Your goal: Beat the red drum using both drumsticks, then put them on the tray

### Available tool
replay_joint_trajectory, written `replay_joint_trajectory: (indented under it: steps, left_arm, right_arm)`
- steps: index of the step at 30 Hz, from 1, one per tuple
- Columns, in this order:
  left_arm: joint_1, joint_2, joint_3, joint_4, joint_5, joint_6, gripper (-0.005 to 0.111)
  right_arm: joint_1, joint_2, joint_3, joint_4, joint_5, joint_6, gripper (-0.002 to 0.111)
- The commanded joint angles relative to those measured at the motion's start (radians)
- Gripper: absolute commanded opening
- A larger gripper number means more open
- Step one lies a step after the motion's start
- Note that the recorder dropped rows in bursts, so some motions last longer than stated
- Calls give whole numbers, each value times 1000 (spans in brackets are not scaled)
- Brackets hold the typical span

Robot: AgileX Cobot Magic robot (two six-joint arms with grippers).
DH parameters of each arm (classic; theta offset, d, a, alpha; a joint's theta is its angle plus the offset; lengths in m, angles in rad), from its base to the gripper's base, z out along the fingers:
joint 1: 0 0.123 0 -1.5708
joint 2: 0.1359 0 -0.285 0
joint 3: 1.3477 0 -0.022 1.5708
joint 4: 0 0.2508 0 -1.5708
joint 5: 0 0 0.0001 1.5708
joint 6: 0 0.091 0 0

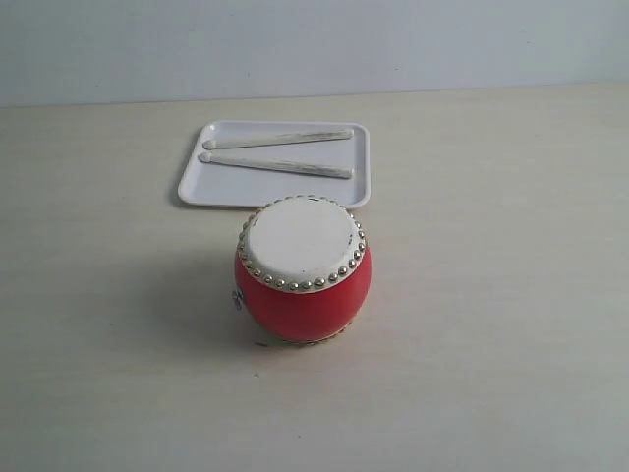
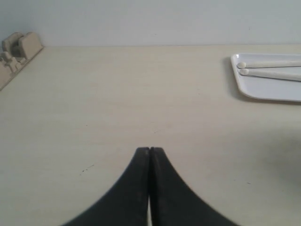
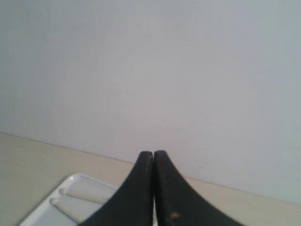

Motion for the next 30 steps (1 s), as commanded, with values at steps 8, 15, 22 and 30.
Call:
replay_joint_trajectory:
  steps: [8,15,22,30]
  left_arm:
    - [4,-5,1,2,0,-1,0]
    - [4,-5,1,2,0,-1,0]
    - [4,-5,1,2,0,-1,0]
    - [4,-5,1,2,0,-1,0]
  right_arm:
    - [-187,-494,538,-49,-256,-9,0]
    - [-355,-976,805,0,-323,-11,0]
    - [-353,-1177,843,1,-307,16,0]
    - [-353,-1188,886,-126,-217,145,0]
